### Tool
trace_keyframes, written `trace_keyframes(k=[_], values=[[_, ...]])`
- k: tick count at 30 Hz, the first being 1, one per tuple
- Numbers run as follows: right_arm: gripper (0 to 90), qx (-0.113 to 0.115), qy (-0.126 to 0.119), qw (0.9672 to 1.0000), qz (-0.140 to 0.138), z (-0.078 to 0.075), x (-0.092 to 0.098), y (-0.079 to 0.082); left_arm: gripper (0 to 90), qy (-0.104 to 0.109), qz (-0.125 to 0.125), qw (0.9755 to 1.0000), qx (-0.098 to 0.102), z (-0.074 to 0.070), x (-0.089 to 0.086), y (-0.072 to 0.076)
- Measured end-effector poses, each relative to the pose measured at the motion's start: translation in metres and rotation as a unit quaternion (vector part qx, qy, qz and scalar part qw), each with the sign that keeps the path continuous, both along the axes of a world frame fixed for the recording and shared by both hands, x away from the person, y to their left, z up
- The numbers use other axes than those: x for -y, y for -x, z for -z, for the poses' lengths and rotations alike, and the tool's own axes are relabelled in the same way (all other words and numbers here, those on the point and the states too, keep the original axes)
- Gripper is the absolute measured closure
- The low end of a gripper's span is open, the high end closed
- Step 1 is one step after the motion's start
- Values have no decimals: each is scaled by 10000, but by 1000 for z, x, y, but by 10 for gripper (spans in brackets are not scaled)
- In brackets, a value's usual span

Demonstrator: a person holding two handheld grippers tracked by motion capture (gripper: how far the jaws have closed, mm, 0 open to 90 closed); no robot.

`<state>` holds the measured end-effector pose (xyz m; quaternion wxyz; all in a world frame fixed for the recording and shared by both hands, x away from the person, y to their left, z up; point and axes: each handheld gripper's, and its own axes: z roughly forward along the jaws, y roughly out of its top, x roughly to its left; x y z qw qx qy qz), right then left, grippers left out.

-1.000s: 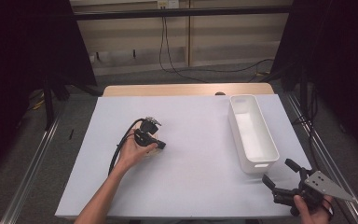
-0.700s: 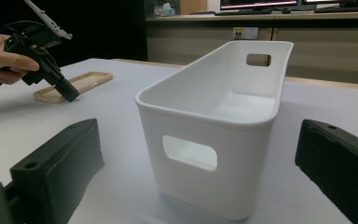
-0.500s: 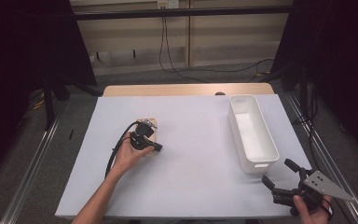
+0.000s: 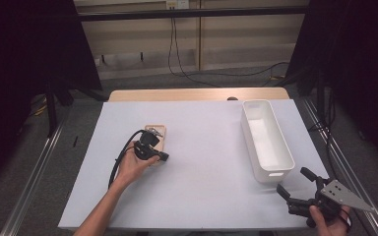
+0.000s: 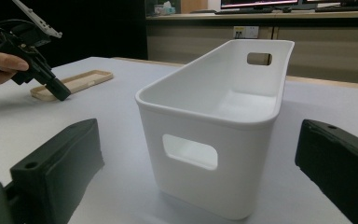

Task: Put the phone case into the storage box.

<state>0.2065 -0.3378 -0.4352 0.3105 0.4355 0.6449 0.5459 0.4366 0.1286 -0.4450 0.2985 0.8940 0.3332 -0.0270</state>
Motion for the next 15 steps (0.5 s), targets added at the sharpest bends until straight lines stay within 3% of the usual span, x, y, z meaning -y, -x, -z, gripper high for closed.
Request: trace_keyframes(k=[4,11,15], values=[[1,-5,25,10000,-5,0,0,0,900,61,-24,10000,-9,1,-4,1],[2,-3,30,10000,-13,0,-1,0,900,-50,-36,10000,16,-1,-9,5],[1,-2,31,10000,-17,0,-1,-1,900,20,-91,9999,38,0,-12,7]])
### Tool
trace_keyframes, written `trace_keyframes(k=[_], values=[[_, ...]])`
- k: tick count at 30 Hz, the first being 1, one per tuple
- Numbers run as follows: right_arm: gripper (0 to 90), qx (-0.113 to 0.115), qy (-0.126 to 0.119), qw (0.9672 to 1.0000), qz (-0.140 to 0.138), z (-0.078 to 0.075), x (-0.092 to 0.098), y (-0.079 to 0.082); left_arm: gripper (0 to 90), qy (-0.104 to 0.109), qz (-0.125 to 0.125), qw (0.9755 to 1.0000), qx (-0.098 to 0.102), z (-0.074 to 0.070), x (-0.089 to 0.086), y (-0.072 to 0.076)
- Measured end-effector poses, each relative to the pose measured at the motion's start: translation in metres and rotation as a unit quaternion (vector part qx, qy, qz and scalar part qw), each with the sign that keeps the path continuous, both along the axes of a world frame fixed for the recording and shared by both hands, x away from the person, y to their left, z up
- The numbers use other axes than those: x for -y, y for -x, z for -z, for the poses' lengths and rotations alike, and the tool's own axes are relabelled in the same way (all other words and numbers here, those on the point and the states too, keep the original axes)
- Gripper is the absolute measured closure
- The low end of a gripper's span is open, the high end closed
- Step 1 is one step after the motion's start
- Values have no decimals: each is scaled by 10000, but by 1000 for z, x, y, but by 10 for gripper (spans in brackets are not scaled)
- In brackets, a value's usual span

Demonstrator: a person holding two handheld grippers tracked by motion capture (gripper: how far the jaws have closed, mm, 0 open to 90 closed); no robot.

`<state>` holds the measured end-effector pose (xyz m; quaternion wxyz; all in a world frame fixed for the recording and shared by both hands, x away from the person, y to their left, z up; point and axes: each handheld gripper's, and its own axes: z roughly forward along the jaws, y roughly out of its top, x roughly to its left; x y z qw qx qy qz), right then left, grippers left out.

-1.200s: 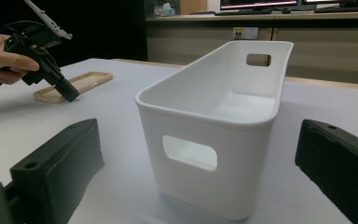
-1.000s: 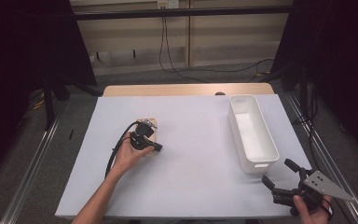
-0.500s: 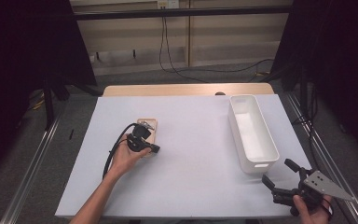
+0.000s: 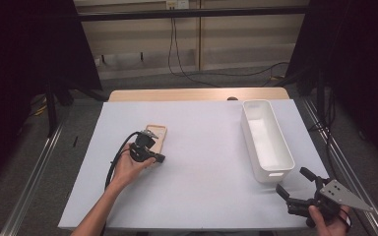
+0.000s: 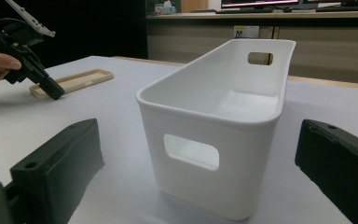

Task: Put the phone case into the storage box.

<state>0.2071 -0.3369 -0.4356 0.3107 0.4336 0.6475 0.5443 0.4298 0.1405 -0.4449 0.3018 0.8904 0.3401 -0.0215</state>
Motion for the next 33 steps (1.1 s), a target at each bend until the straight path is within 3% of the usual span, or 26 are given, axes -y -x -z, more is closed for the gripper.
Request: trace_keyframes(k=[4,5,7,16,20,22,25,32,33], values=[[1,-1,-3,10000,7,0,0,0,900,66,-33,10000,-66,1,-4,0],[1,0,-10,10000,3,0,0,0,900,-56,-1,10000,2,-1,-2,1],[2,4,-2,10000,-3,0,0,1,900,-65,8,10000,22,-1,-2,1],[1,-9,-3,10000,-15,0,0,1,900,67,-114,9999,4,1,-4,2],[2,-11,-13,10000,-3,0,-1,0,900,225,-158,9995,173,-3,-9,2],[1,-12,-14,10000,-3,0,-1,0,898,453,-136,9986,239,-6,-11,4],[2,-9,-9,10000,-4,0,-1,0,861,524,-112,9978,382,-10,-11,7],[1,8,-6,10000,-31,0,0,0,671,610,-77,9949,796,-15,-10,13],[1,8,-6,10000,-32,0,0,0,641,675,-149,9936,890,-17,-12,15]])
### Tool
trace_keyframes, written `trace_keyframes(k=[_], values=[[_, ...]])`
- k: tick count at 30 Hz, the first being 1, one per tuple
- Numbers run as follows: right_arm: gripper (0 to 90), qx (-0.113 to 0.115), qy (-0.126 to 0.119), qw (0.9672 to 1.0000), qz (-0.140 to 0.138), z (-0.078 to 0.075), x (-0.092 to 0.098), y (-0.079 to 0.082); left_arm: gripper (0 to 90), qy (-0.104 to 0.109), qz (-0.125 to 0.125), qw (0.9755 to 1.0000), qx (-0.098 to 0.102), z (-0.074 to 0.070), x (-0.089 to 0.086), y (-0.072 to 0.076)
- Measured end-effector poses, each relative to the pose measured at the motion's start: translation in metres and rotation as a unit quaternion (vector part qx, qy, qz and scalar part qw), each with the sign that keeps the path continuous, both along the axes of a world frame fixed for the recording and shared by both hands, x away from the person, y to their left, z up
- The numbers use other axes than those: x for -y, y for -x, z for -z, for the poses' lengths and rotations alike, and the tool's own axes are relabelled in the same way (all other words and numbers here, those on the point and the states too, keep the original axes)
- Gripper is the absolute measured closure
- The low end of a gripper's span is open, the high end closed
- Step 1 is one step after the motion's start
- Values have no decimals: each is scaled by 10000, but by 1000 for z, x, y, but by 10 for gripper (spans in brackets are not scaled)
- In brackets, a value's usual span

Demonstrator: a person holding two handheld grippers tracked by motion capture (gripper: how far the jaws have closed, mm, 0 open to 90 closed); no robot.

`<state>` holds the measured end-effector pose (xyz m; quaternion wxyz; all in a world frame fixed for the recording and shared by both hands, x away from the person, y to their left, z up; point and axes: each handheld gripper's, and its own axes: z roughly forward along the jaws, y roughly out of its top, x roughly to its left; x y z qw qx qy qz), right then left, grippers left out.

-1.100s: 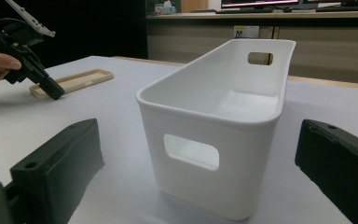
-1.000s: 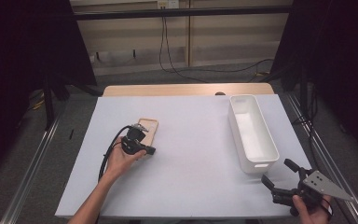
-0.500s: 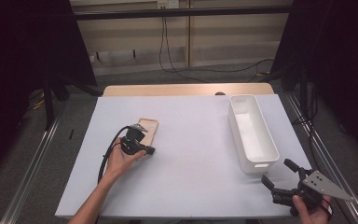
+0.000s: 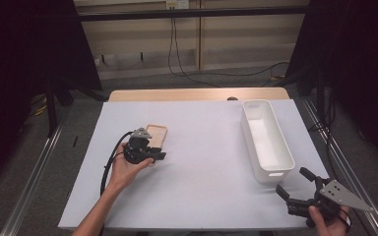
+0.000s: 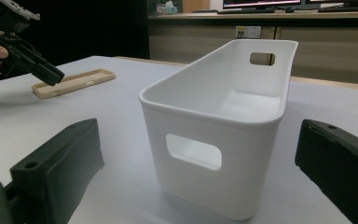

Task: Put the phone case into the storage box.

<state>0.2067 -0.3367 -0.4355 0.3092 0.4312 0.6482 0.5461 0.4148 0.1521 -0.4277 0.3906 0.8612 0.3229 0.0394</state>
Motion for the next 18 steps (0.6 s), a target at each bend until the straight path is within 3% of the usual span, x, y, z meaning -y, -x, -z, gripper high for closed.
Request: trace_keyframes(k=[3,5,8,10,12,16,18], values=[[1,1,-3,10000,3,0,0,0,570,60,-55,9999,92,-2,-2,1],[1,2,-4,10000,2,0,0,0,409,118,-137,9998,109,-4,-4,2],[1,2,-1,10000,-18,0,0,0,251,181,-337,9991,170,-7,-9,1],[1,1,2,10000,-29,0,0,0,221,214,-403,9987,210,-8,-10,1],[1,1,-4,10000,-19,0,0,0,126,349,-530,9977,255,-10,-14,0],[1,2,-1,10000,-20,0,0,0,63,589,-544,9967,160,-13,-20,-2],[1,1,-20,10000,-13,0,0,1,49,625,-646,9956,259,-15,-25,-4]])
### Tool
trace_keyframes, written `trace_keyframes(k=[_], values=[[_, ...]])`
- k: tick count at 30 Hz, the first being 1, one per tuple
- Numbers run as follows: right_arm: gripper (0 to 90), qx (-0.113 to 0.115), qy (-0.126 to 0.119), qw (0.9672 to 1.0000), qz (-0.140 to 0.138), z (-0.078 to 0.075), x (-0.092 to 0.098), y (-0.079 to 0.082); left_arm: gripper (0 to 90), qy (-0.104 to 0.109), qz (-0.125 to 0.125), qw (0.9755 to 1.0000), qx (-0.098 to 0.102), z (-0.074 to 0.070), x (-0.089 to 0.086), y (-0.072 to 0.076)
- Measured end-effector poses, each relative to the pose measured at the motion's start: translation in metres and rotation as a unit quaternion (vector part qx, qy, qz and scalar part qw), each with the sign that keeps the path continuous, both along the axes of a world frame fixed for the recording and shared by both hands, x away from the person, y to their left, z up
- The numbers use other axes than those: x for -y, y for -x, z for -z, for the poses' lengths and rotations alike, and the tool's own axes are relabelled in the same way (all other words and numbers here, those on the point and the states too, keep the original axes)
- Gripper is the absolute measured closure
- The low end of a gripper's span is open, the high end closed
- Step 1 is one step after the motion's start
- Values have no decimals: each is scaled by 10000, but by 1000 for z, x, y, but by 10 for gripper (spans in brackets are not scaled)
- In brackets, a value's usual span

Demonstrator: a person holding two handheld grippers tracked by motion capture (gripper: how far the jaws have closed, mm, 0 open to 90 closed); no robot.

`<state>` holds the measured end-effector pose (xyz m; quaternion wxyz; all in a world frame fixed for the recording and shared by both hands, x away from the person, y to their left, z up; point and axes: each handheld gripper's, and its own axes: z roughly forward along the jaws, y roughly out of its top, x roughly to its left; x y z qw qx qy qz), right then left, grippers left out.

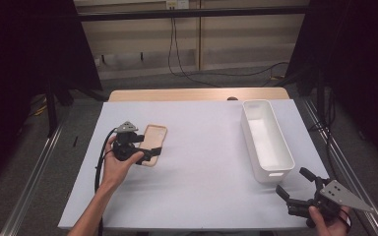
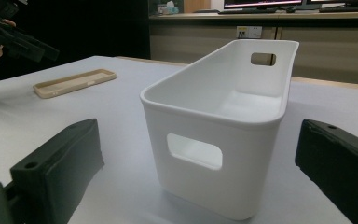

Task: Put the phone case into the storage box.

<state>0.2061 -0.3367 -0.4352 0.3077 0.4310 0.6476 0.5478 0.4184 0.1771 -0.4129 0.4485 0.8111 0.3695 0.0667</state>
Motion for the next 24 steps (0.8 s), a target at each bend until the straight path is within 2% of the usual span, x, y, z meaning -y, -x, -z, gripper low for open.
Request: trace_keyframes(k=[2,9,12,14,18,20,23,24], values=[[1,7,-7,10000,-12,0,0,0,47,-223,-102,9997,83,-1,-4,-1],[1,16,-9,10000,-12,0,0,0,43,-420,-295,9983,262,-7,-11,-3],[1,13,-1,10000,-7,0,0,0,43,-410,-338,9982,273,-9,-14,-4],[1,9,3,10000,-12,0,0,0,45,-303,-380,9986,201,-10,-19,-8],[1,20,14,10000,-14,0,1,0,51,-294,-537,9976,312,-7,-25,-13],[1,12,1,10000,-9,0,0,0,58,-465,-638,9966,248,-6,-27,-17],[1,11,5,10000,-13,0,0,0,81,-375,-603,9975,51,-2,-28,-22],[1,12,6,10000,-11,0,0,0,80,-499,-570,9971,43,-1,-27,-25]])
